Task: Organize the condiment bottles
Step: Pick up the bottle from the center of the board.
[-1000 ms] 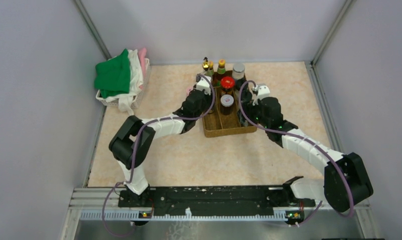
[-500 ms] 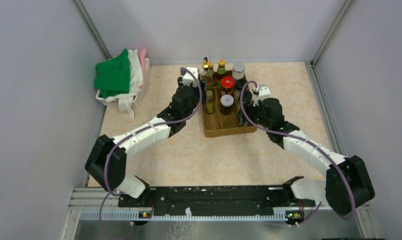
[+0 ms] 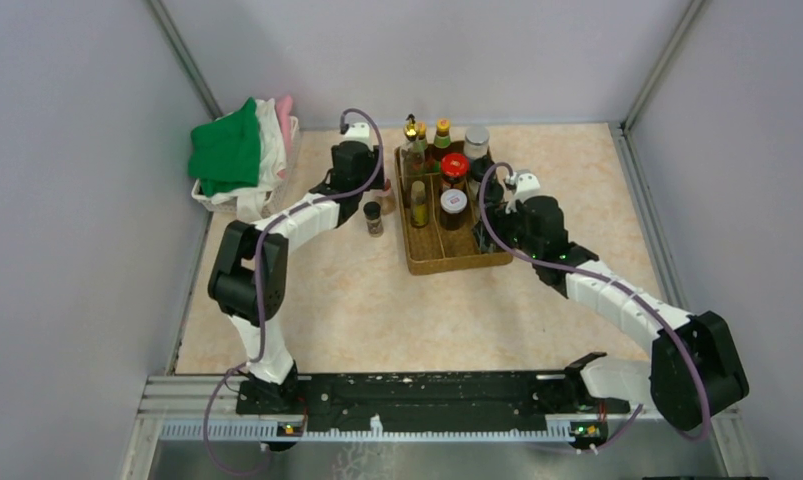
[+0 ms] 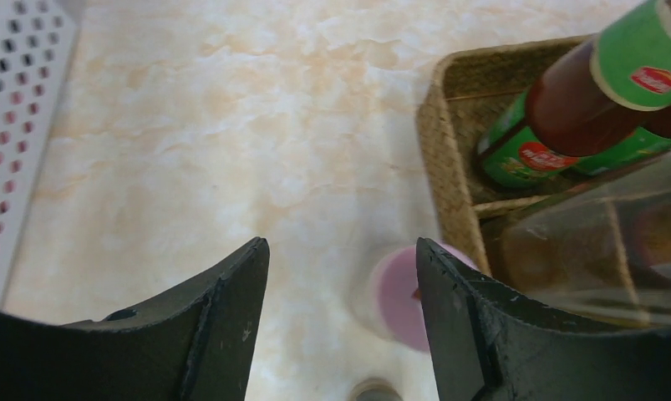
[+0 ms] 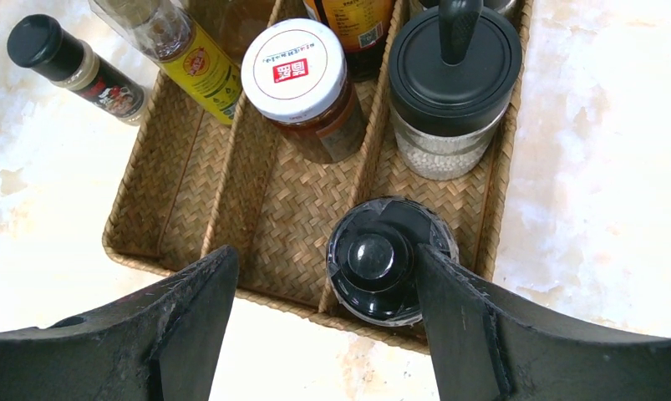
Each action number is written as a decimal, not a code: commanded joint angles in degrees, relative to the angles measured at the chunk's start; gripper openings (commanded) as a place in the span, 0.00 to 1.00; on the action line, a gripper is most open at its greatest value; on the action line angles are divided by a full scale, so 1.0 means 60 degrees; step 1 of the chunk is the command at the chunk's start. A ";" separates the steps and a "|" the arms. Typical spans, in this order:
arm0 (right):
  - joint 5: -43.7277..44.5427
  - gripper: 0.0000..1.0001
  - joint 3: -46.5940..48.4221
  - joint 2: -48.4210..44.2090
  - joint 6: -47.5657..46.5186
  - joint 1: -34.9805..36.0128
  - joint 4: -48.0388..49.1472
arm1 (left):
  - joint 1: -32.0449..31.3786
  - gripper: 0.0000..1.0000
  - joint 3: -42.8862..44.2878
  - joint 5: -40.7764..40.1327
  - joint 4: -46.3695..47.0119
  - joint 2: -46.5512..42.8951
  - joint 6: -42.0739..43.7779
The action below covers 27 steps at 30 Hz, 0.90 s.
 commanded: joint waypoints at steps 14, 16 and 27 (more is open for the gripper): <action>-0.0343 0.76 0.0223 0.0638 -0.0185 -0.0018 0.0218 | -0.0186 0.72 0.1117 0.1633 -0.0384 0.0881 0.0253; -0.0373 0.76 0.0212 0.0632 -0.0172 -0.0023 0.0226 | -0.0185 0.72 0.1034 0.1714 -0.0481 0.0882 0.0210; -0.0395 0.76 0.0097 0.0617 -0.0115 -0.0028 0.0271 | -0.0194 0.73 0.0750 0.2116 -0.0512 0.0973 0.0130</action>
